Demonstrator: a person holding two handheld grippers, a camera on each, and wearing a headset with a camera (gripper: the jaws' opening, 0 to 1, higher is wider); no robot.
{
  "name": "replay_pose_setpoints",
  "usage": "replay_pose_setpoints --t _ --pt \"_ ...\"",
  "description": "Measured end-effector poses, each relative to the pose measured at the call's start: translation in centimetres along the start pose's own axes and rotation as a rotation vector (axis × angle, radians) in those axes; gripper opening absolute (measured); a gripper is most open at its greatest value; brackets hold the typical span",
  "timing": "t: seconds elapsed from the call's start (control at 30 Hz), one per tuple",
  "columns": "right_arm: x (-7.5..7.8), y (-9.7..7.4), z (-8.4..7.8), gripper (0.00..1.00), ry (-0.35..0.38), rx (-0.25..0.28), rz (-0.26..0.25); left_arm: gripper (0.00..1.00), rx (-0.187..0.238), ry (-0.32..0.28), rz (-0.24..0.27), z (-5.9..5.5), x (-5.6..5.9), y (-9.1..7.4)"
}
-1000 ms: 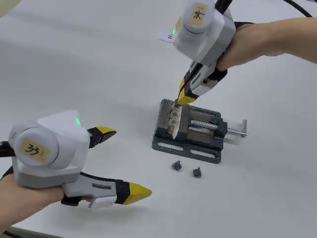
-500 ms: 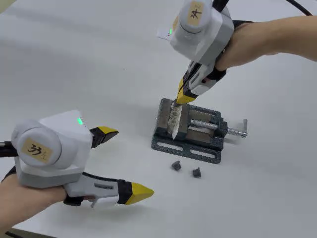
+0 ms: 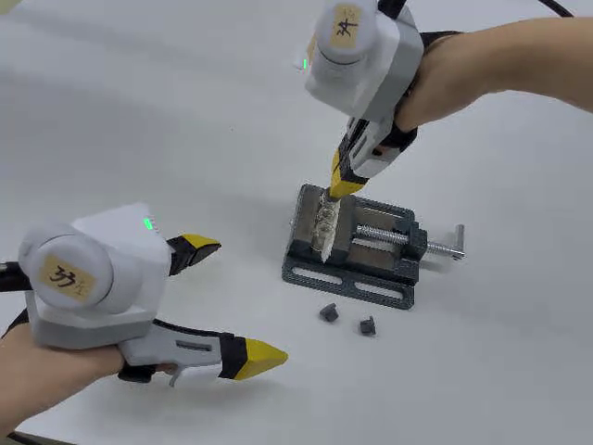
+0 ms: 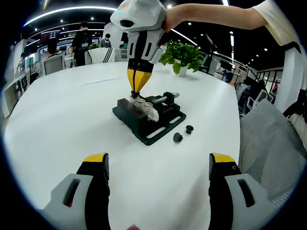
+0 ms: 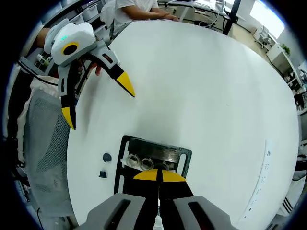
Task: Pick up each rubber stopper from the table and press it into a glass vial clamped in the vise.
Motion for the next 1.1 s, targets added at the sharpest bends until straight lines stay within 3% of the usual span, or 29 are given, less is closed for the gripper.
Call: replay_pose_setpoints --t 0.1,0.2,0.23,0.3,0.33,0.37,0.43,0.73,1.0,1.1 --pt "-0.2 -0.1 0.0 0.00 0.001 0.010 -0.007 0.84 -0.003 0.000 0.001 0.0 0.0 0.0" --pt "-0.2 -0.1 -0.1 0.00 0.067 0.010 -0.018 0.84 -0.004 -0.002 0.002 -0.1 -0.1 0.1" --pt "-0.2 -0.1 0.0 0.00 0.021 0.004 -0.017 0.84 -0.004 -0.003 0.001 -0.1 -0.1 0.1" --pt "-0.1 0.0 0.2 0.00 0.045 -0.018 -0.020 0.84 -0.010 0.001 -0.003 0.0 -0.1 0.3" --pt "-0.2 -0.1 0.4 0.00 -0.034 -0.022 -0.029 0.84 -0.009 0.004 -0.003 0.2 -0.1 0.3" --pt "-0.3 0.0 0.4 0.00 0.012 -0.024 -0.025 0.84 -0.005 0.004 -0.004 0.2 -0.1 0.4" --pt "-0.1 0.1 0.2 0.00 0.011 -0.030 -0.025 0.84 -0.001 0.009 -0.004 0.5 -0.1 0.4" --pt "0.2 -0.1 -0.7 0.00 0.096 0.058 -0.022 0.84 -0.007 0.034 -0.002 1.6 0.5 0.0" --pt "-0.1 -0.3 -0.5 0.00 0.070 0.058 -0.045 0.84 0.014 0.055 0.018 3.1 0.5 -0.6" --pt "0.1 -0.3 -0.7 0.00 0.032 0.088 -0.038 0.84 0.017 0.061 0.020 3.3 0.6 -0.6"
Point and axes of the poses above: the centre of the closed fingertips' face, and the gripper's own axes: y roughly forward along the fingers, x roughly to its right, z roughly out of its top, the point moved 8 cm from there along -y, roughly backward along the fingers, and after that the axes turned 12 degrees about -z, right-handed, at the moved point
